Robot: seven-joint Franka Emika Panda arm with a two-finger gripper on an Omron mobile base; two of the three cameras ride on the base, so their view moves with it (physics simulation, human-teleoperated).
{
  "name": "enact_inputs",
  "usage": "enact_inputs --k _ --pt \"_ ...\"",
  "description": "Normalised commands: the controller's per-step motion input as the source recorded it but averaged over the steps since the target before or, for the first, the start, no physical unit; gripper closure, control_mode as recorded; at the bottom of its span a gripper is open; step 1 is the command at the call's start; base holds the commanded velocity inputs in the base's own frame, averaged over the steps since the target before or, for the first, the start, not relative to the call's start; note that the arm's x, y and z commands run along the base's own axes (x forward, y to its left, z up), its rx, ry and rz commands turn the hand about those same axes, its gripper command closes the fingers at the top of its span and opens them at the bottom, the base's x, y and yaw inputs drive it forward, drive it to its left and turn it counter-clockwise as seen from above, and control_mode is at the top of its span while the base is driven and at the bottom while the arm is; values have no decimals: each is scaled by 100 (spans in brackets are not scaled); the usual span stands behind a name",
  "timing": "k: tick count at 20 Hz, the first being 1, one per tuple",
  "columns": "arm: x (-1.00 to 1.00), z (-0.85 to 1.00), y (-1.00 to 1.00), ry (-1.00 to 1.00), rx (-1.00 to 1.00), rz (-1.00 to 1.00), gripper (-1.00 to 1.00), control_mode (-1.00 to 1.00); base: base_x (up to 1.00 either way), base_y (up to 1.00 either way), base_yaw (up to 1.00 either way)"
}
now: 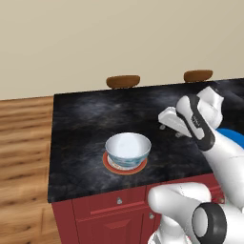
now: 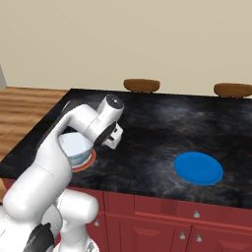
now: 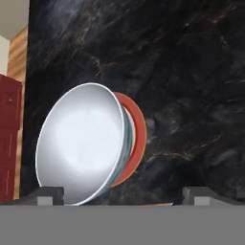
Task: Move the bowls from the cabinet to the plates on the dining table.
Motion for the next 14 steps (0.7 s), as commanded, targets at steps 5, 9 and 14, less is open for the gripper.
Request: enact_inputs --k 5,9,14 --pt "-100 7 -12 -8 -11 0 -100 -100 0 0 0" --pt "-99 4 -2 -25 -19 0 -100 -100 0 0 0" --pt "-98 12 -4 -30 -18 0 -100 -100 0 0 0"
